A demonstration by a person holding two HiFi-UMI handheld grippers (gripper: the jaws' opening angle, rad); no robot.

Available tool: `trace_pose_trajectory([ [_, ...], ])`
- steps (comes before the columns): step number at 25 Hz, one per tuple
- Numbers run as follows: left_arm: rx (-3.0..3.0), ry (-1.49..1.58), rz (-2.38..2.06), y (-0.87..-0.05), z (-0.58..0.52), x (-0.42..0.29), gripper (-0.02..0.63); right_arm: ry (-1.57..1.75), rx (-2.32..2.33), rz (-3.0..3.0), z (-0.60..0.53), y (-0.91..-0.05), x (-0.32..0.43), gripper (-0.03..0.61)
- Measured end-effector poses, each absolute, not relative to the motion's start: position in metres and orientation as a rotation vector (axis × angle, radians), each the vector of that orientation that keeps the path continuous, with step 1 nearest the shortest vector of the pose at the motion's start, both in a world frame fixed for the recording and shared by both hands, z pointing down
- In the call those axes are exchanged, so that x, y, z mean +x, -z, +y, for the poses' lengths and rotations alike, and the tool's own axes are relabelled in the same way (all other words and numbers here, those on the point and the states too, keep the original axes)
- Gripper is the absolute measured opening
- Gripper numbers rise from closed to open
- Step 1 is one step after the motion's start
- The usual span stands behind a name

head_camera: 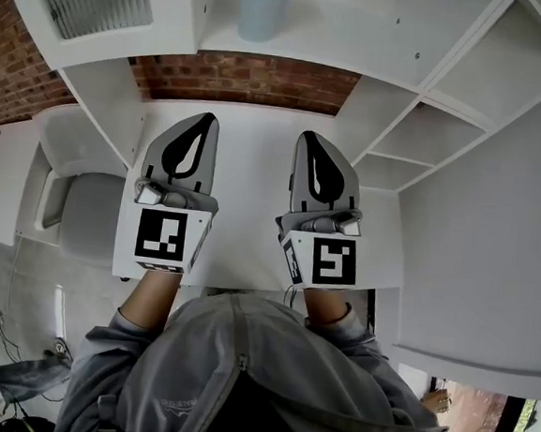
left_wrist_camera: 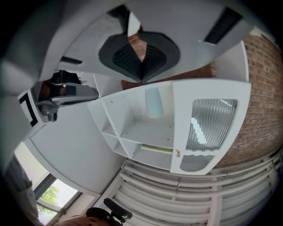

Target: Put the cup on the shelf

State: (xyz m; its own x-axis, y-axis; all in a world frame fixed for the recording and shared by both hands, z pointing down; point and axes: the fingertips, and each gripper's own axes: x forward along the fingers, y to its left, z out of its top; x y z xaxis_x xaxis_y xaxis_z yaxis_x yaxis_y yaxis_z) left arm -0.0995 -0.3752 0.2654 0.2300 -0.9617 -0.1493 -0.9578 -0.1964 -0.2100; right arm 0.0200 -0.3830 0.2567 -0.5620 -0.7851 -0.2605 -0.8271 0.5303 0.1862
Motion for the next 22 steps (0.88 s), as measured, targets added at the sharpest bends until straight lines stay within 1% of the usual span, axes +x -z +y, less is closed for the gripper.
trace_pose_trajectory([
  [10,-2.378,0.122,1.811,-0.349,-0.352,-0.094,0.006,-0.278,-1.492,2.691,-0.367,-0.344,0.031,0.026],
  [15,-2.47,0.154,1.87,-0.385,-0.343,-0.099,0.006,-0.209,-1.49,2.734,-0.356,-0.366,0.027,0.026],
  [22,-2.452,0.135,1.857,-0.385,-0.342,-0.1,0.006,-0.247,-1.445,2.775,-0.353,-0.37,0.018,0.026],
])
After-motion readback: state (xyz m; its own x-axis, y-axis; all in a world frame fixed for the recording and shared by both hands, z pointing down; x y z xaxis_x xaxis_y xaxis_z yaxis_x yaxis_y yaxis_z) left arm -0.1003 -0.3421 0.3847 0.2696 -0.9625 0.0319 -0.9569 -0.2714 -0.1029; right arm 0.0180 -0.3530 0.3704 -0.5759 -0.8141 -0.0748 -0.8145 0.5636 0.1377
